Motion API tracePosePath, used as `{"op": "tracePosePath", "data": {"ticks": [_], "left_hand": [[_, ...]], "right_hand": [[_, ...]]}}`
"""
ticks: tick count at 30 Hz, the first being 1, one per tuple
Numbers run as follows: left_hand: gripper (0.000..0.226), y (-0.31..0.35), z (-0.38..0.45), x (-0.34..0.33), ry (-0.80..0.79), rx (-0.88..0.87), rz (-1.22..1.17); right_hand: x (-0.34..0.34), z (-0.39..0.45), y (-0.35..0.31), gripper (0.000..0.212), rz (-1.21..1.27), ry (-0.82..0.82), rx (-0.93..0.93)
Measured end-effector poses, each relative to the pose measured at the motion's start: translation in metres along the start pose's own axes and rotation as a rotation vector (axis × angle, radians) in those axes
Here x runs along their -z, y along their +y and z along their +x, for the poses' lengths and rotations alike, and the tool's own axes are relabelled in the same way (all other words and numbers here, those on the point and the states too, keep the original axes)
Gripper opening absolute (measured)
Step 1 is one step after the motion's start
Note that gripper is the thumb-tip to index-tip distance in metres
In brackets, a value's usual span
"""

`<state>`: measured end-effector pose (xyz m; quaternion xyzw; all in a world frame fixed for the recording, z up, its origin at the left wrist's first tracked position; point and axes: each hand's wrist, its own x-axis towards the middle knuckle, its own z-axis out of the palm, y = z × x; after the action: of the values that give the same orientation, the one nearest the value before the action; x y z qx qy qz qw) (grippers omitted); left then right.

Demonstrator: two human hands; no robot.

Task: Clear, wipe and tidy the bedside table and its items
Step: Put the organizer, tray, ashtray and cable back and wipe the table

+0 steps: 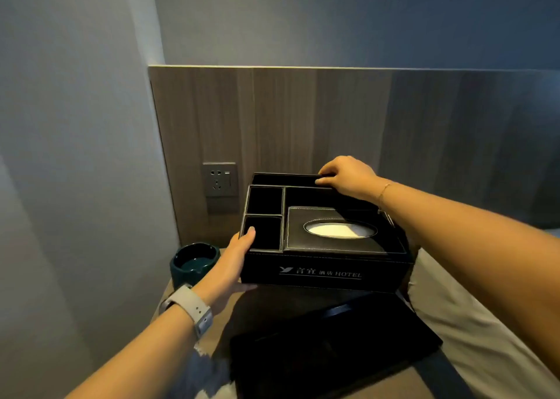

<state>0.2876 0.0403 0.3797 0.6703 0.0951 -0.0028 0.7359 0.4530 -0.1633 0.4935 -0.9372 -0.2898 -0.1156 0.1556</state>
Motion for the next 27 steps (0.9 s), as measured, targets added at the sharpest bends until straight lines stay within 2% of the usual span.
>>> {"op": "tracePosePath", "data": {"ticks": [2,4,6,8,11,15,17,20,22,27], "left_hand": [[0.057,-0.001,0.009,-0.004,0.037,0.005,0.059],[0.063,-0.007,0.022,-0.004,0.087,0.021,0.145],[0.065,-0.013,0.035,-0.001,0.191,0.051,0.229],[0.059,-0.026,0.045,0.009,0.246,0.058,0.365],[0.049,-0.047,0.050,0.024,0.220,0.029,0.679],[0.045,-0.056,0.056,0.023,0.226,0.086,0.578],[0.043,-0.055,0.057,0.021,0.254,0.100,0.451],[0.045,-0.052,0.052,0.014,0.267,0.162,0.278],[0.049,-0.051,0.049,0.011,0.265,0.185,0.218],[0.047,-0.050,0.056,-0.005,0.235,0.171,0.243]], "right_hand": [[-0.026,0.023,0.006,0.032,-0.004,-0.005,-0.025],[-0.053,0.038,0.012,0.031,0.029,-0.011,-0.052],[-0.082,0.047,0.016,0.029,0.080,0.001,-0.081],[-0.106,0.047,0.018,0.025,0.197,0.063,-0.101],[-0.108,0.022,0.023,0.025,0.476,0.214,-0.113],[-0.090,-0.057,0.061,0.027,0.638,0.369,-0.234],[-0.098,-0.092,0.086,0.027,0.641,0.431,-0.375],[-0.126,-0.123,0.099,0.032,0.895,0.288,-0.583],[-0.139,-0.136,0.090,0.030,0.985,0.167,-0.582],[-0.137,-0.137,0.094,0.029,1.051,0.161,-0.561]]}}
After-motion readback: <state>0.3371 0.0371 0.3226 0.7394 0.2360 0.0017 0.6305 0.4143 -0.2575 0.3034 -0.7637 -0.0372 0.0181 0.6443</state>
